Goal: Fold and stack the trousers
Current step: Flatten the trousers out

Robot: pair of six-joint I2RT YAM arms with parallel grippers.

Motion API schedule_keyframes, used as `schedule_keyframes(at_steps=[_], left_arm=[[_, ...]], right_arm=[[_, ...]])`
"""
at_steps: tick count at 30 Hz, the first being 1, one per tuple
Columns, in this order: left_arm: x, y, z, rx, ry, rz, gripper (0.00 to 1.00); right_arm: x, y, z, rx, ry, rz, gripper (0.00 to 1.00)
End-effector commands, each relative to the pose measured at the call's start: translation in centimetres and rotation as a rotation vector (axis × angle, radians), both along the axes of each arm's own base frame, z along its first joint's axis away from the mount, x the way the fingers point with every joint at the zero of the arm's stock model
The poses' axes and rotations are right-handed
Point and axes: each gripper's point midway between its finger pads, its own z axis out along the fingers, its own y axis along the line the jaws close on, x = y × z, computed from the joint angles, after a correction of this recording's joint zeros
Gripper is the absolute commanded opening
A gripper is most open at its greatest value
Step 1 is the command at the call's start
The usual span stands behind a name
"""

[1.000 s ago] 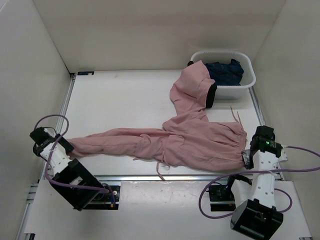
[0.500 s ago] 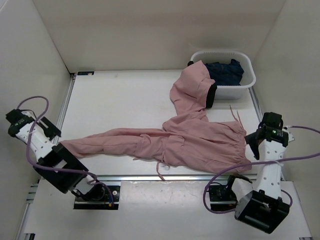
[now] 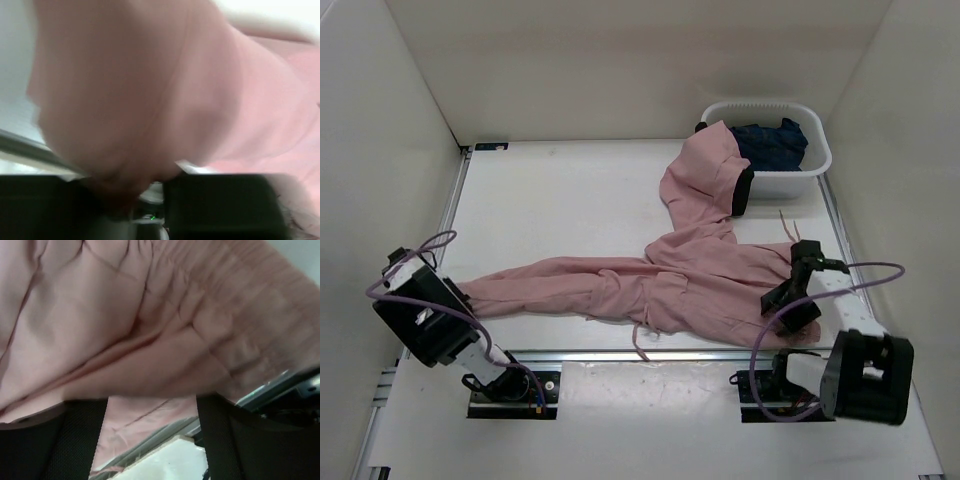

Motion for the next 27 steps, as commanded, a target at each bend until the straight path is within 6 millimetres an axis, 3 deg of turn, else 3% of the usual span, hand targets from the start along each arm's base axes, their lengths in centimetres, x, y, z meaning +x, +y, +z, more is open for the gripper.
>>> schedule_keyframes(at_steps=[1,3,4,6,9,10,12,14,18,19,21,22,23,25,27], left_arm=[[3.9,4.2,1.4,0.163,-0.12,-0.014,0.14],[5.6,6.0,3.1,0.218,-0.176,-0.013,0.14],[6.4,6.3,4.1,0.243,-0.203,-0.023,0.14],[8.3,7.9,7.1,0.327,-0.299,-0.023,0.14],[11.2,9.7,12.7,0.429,-0.438,-0.038,0.14],[12.5,10.2,15.5,0.473,-0.5,-0.051,0.14],[13.2,10.4,18.0,0.518,-0.551,-0.06,0.14],[13.2,10.4,19.3,0.556,-0.563,-0.06,0.14],[10.5,8.6,16.9,0.538,-0.511,-0.051,0.14],[8.5,7.6,14.7,0.529,-0.453,-0.039,0.14],[6.3,6.6,12.0,0.518,-0.378,-0.026,0.14],[3.9,5.9,9.5,0.516,-0.295,-0.012,0.14],[2.7,5.9,8.5,0.519,-0.255,0.004,0.15],[0.1,5.8,6.8,0.515,-0.183,0.052,0.15],[-0.2,6.1,6.8,0.511,-0.183,0.074,0.21]], right_arm=[[1.5,-0.6,-1.2,-0.043,0.007,-0.047,0.59],[1.7,-1.0,-1.8,-0.063,0.036,-0.048,0.34],[1.9,-1.4,-1.7,-0.064,0.038,-0.062,0.13],[2.7,-1.9,-1.2,-0.067,0.023,-0.056,0.01],[5.5,-3.5,2.0,-0.105,-0.058,-0.044,0.0],[7.0,-4.1,3.9,-0.114,-0.105,-0.046,0.0],[8.0,-4.8,5.9,-0.136,-0.144,-0.032,0.0],[8.8,-4.9,7.7,-0.124,-0.19,-0.033,0.0],[7.0,-4.0,7.6,-0.078,-0.2,-0.031,0.0],[5.6,-3.9,6.9,-0.074,-0.179,-0.039,0.0],[4.0,-3.8,6.1,-0.064,-0.161,-0.051,0.0],[3.1,-3.8,5.4,-0.063,-0.143,-0.053,0.0],[1.7,-3.6,4.0,-0.037,-0.101,-0.078,0.0],[0.5,-3.0,3.0,0.005,-0.085,-0.081,0.0],[-0.2,-3.1,1.9,0.01,-0.065,-0.104,0.0]])
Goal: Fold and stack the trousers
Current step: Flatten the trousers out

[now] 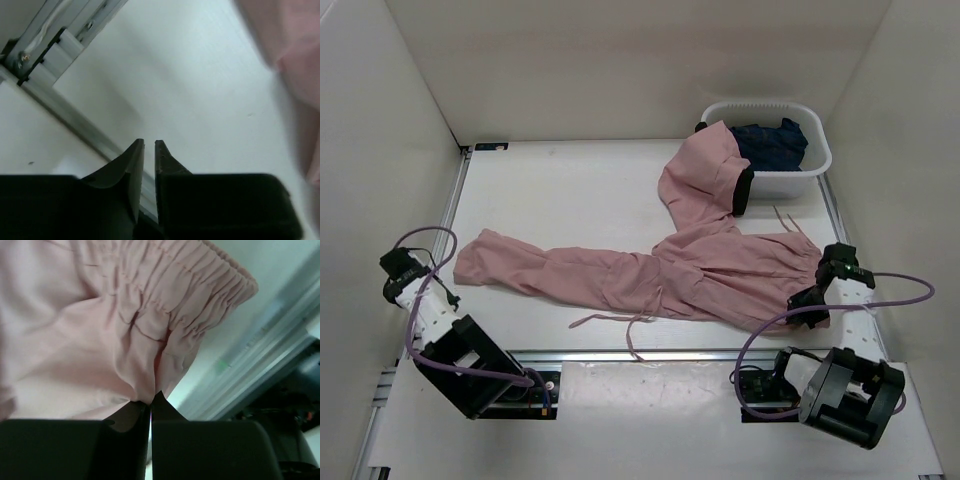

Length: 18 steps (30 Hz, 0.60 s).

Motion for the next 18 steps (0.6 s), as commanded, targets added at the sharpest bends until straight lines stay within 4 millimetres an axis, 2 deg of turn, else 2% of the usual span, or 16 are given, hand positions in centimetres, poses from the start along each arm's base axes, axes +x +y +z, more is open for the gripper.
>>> schedule_keyframes(at_steps=[1,3,4,5,7,8,9,10,11,12,16,17,18], left_arm=[[-1.4,1.3,0.7,0.052,0.011,0.068,0.29],[1.1,1.1,2.0,-0.003,-0.074,0.013,0.49],[2.4,1.3,2.8,-0.019,-0.112,-0.009,0.65],[5.3,1.4,4.5,-0.062,-0.159,-0.071,0.66],[8.2,1.3,6.0,-0.121,-0.191,-0.135,0.67],[11.4,1.2,7.5,-0.181,-0.248,-0.2,0.71],[12.6,1.1,7.8,-0.21,-0.258,-0.224,0.73],[13.7,0.8,7.8,-0.232,-0.255,-0.248,0.75],[15.3,0.0,6.3,-0.27,-0.22,-0.286,0.78],[16.5,-0.2,6.4,-0.272,-0.217,-0.312,0.78],[19.0,-1.9,2.8,-0.325,-0.124,-0.367,0.87],[19.3,-2.8,1.1,-0.357,-0.086,-0.384,0.88],[19.8,-3.1,0.7,-0.363,-0.078,-0.394,0.88]], right_arm=[[-1.4,0.5,-0.8,0.035,0.032,0.027,0.0],[-1.2,0.6,-1.4,0.046,0.041,0.039,0.0],[-1.0,0.5,-1.5,0.043,0.04,0.051,0.0],[-0.9,0.4,-1.6,0.041,0.042,0.066,0.0],[-1.2,0.4,-2.0,0.05,0.072,0.078,0.0],[-0.9,0.1,-2.0,0.039,0.072,0.089,0.0],[-0.9,0.1,-2.0,0.039,0.072,0.089,0.0],[-1.1,0.0,-2.1,0.032,0.084,0.098,0.0],[-0.8,-0.1,-1.9,0.029,0.076,0.098,0.0],[-0.9,-0.3,-2.1,0.022,0.09,0.105,0.0],[-0.8,-0.6,-2.0,0.012,0.095,0.104,0.0],[-0.6,-0.8,-1.9,0.003,0.098,0.102,0.0],[-0.6,-0.8,-1.9,0.003,0.098,0.102,0.0]])
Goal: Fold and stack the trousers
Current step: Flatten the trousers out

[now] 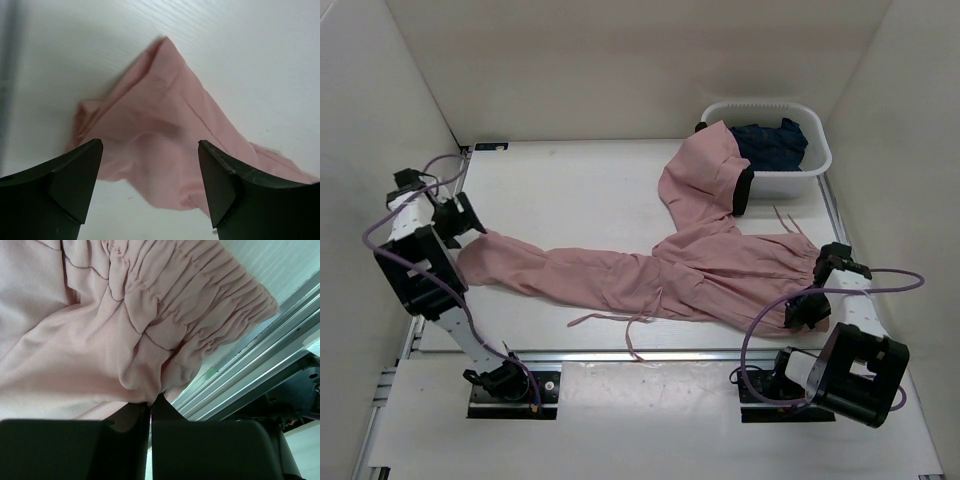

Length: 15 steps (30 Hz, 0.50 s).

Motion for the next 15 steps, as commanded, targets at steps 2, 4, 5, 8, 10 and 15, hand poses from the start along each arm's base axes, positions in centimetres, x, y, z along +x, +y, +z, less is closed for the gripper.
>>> schedule_keyframes(at_steps=[2,4,5,8,10,15], left_arm=[[0.6,-2.7,-2.7,-0.058,0.095,-0.068,0.89],[0.0,-2.5,-4.0,-0.033,0.146,-0.061,0.78],[0.5,-1.9,-4.1,0.017,0.143,-0.056,0.71],[0.2,-1.2,-4.9,0.054,0.154,-0.042,0.26],[0.6,-0.7,-4.0,0.088,0.126,-0.033,0.14],[1.3,0.7,2.0,0.225,-0.035,0.005,0.14]], right_arm=[[1.0,-1.1,0.8,-0.039,-0.01,0.02,0.0],[1.3,-1.2,1.1,-0.042,-0.018,0.02,0.0],[1.5,-1.4,1.3,-0.055,-0.025,0.018,0.0],[1.8,-1.5,1.5,-0.057,-0.035,0.009,0.0],[1.7,-1.7,1.4,-0.063,-0.023,0.008,0.0],[1.9,-1.8,2.1,-0.068,-0.035,0.017,0.0]])
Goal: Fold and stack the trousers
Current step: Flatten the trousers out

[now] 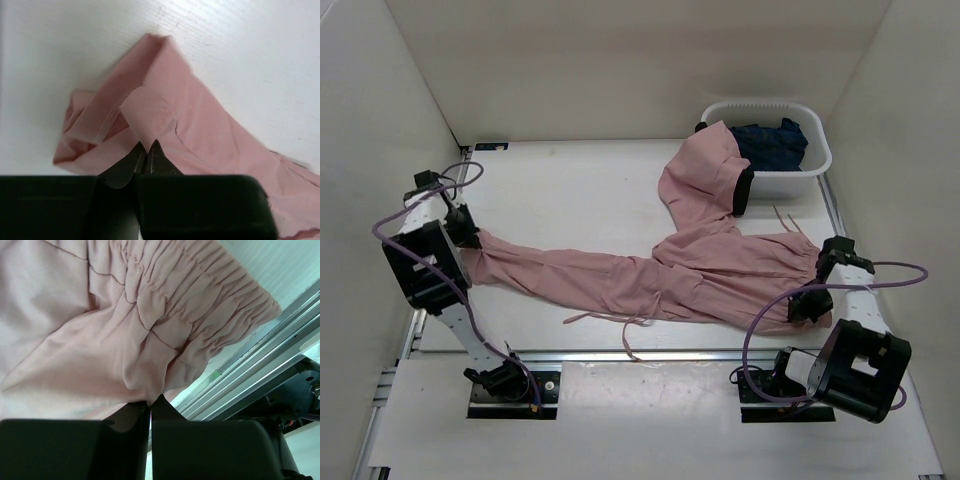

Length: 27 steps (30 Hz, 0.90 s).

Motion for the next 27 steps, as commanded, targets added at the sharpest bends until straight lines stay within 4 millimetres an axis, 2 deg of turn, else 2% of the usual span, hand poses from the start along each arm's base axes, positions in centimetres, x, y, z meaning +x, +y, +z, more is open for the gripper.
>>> schedule_keyframes(at_steps=[1,3,4,6,7,8,10,11,13,14,15,16,17,18,19,20,21,23,24,25,27], left_arm=[[0.9,3.3,9.5,0.238,-0.257,0.06,0.14],[-0.5,3.5,11.5,0.27,-0.298,0.083,0.14],[-2.7,3.6,12.5,0.302,-0.313,0.114,0.14],[-5.5,3.7,12.3,0.335,-0.298,0.153,0.14],[-7.9,4.3,13.2,0.387,-0.298,0.206,0.14],[-10.4,3.9,10.5,0.378,-0.228,0.228,0.14],[-14.7,4.0,9.2,0.386,-0.16,0.305,0.14],[-17.1,3.3,6.8,0.36,-0.088,0.328,0.14],[-19.6,3.1,5.2,0.349,-0.034,0.377,0.14],[-21.9,2.9,3.5,0.337,0.026,0.422,0.14],[-22.9,2.8,2.9,0.338,0.05,0.446,0.16],[-23.9,2.8,2.3,0.335,0.079,0.47,0.21],[-25.2,3.0,1.5,0.323,0.117,0.515,0.32],[-26.1,2.8,1.1,0.308,0.141,0.538,0.4],[-26.9,2.7,0.8,0.289,0.168,0.56,0.48],[-27.5,2.6,0.8,0.279,0.184,0.583,0.59],[-27.7,3.3,1.5,0.271,0.171,0.62,0.73],[-27.6,3.4,2.6,0.246,0.166,0.635,0.77],[-26.3,4.6,4.5,0.254,0.114,0.634,0.77],[-25.7,5.0,5.5,0.25,0.088,0.63,0.78],[-24.0,5.0,7.2,0.201,0.045,0.599,0.79]], right_arm=[[0.8,-1.1,1.5,-0.048,-0.023,0.011,0.0],[0.9,-1.1,2.1,-0.058,-0.048,0.02,0.0],[0.9,-1.3,2.2,-0.07,-0.053,0.018,0.0],[0.8,-1.3,2.7,-0.077,-0.073,0.018,0.0],[0.7,-1.1,2.8,-0.068,-0.075,0.019,0.0],[0.4,-1.0,2.6,-0.065,-0.067,0.019,0.0],[0.3,-1.1,2.9,-0.07,-0.079,0.01,0.0],[0.3,-1.1,2.9,-0.07,-0.079,0.01,0.0],[-0.1,-1.2,2.8,-0.078,-0.063,0.03,0.0],[-0.2,-1.3,2.8,-0.079,-0.063,0.021,0.0],[-0.3,-1.4,2.7,-0.076,-0.053,0.03,0.0],[-0.6,-1.6,2.7,-0.083,-0.04,0.018,0.0],[-0.4,-1.7,2.8,-0.084,-0.039,0.029,0.04],[-0.4,-2.2,2.9,-0.098,-0.032,0.025,0.11],[-0.5,-2.4,2.9,-0.099,-0.03,0.024,0.3],[-0.3,-2.5,3.2,-0.104,-0.038,0.037,0.41],[-0.4,-2.8,3.4,-0.115,-0.033,0.046,0.47],[0.6,-3.3,4.6,-0.137,-0.068,0.083,0.56],[1.2,-3.6,5.2,-0.152,-0.092,0.101,0.58],[2.2,-4.1,6.5,-0.174,-0.13,0.115,0.6],[3.2,-4.1,7.8,-0.184,-0.16,0.182,0.63]])
